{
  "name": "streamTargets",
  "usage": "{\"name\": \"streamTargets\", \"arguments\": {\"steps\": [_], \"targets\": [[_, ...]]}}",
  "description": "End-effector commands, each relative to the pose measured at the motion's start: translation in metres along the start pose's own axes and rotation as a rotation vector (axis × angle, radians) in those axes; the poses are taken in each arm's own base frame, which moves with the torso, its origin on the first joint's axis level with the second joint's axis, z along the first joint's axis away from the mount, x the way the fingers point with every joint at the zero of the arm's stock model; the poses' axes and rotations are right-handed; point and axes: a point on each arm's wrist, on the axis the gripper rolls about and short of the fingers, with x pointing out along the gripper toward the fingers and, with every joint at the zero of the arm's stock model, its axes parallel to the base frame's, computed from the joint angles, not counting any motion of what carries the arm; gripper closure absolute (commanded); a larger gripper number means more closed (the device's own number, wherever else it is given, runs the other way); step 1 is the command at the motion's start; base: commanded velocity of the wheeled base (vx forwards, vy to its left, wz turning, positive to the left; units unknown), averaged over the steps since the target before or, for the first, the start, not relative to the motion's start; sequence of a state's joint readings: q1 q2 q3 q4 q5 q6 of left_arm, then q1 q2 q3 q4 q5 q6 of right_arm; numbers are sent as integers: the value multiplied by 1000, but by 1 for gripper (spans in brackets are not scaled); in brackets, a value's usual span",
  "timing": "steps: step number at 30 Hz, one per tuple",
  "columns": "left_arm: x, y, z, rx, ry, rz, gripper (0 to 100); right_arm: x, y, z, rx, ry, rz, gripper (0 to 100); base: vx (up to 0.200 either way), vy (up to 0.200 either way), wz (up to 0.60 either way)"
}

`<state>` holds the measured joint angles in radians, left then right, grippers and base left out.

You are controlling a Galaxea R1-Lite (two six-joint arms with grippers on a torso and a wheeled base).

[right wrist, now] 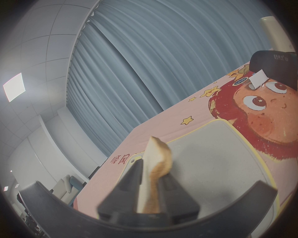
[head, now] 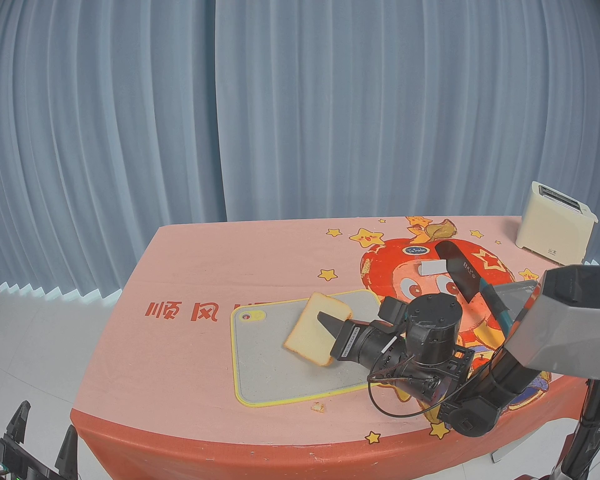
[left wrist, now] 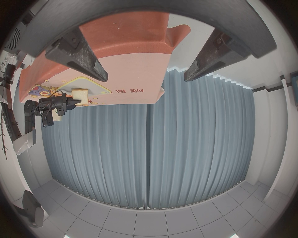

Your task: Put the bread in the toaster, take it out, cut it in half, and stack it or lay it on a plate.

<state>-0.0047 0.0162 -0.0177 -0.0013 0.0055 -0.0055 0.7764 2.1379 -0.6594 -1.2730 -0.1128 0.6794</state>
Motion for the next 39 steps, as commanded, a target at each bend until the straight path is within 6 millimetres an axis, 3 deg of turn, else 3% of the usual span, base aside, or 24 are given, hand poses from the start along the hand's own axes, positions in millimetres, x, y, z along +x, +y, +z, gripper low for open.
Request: {"name": "streamTargets", "arguments": {"steps": [1,19,33,39], "targets": [[1,0,-5,-1,15,1,0,1,1,0,0,-8,-3,0,0,0,0],[1,0,-5,-1,15,1,0,-19,30,22,-48,14,2,0,0,0,0],[1,0,-5,-1,15,1,0,-21,25,16,-68,108,-92,0,0,0,0],[1,0,-5,-1,15,1,0,-31,29,21,-71,150,-124,0,0,0,0]]}}
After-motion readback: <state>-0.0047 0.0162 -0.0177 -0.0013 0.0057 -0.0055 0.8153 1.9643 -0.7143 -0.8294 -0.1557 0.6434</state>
